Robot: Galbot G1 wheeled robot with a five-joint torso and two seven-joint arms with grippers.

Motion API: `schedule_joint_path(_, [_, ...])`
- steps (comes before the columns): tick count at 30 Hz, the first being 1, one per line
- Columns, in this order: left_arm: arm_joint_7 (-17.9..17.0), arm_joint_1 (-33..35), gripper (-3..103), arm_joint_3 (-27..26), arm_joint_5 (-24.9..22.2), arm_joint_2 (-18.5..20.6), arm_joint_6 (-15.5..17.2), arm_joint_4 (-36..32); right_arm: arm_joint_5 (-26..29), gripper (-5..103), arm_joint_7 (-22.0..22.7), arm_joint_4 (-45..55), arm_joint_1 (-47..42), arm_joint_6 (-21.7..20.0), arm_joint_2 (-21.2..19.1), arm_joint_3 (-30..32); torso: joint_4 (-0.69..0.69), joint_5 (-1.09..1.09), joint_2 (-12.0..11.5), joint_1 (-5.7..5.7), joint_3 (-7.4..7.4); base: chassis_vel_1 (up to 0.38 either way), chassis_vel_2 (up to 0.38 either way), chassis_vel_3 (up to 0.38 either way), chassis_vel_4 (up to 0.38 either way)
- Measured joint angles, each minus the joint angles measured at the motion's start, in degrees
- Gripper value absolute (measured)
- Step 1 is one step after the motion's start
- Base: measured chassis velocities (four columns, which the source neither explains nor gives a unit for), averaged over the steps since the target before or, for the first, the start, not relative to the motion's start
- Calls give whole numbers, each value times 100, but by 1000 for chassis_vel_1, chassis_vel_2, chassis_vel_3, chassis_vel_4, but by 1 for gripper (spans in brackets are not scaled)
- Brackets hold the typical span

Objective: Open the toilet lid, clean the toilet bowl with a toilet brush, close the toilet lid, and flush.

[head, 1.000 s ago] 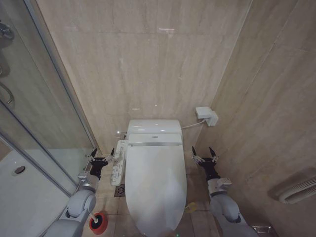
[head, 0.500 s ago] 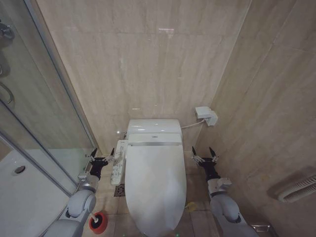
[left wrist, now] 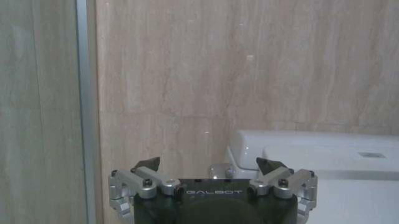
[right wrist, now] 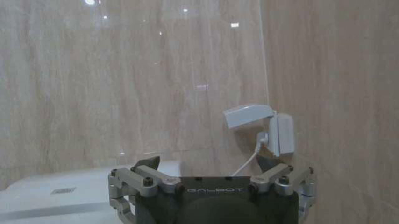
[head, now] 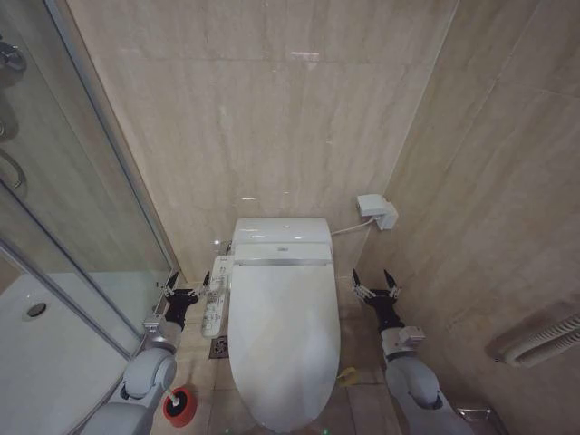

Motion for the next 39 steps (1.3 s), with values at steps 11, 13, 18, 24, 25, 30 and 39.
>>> schedule_joint_path(11, [0,0,100,1,0,-1,0,0,0,100,0,0,0,0,0,0,1,0,0,2,0,7,-31,-8,37])
schedule_joint_path(13, [0,0,100,1,0,0,0,0,0,100,1,0,0,0,0,0,1,0,-1,3,0,46,30,-50,-22])
schedule_joint_path(18, [0,0,100,0,0,0,0,0,0,100,-1,0,0,0,0,0,1,0,0,-2,-1,107,1,-69,-3])
schedule_joint_path(24, [0,0,100,1,0,0,0,1,0,100,0,0,0,0,0,0,1,0,0,0,-1,46,-4,-31,13])
schedule_joint_path(25, [0,0,100,1,0,0,0,1,0,100,0,0,0,0,0,0,1,0,0,0,-1,0,0,0,0])
schedule_joint_path(30, [0,0,100,1,0,-1,0,0,0,100,0,0,0,0,0,0,0,0,0,1,0,0,0,0,0])
schedule_joint_path(39, [0,0,100,1,0,0,0,0,0,100,0,0,0,0,0,0,1,0,0,1,0,16,-17,-14,13])
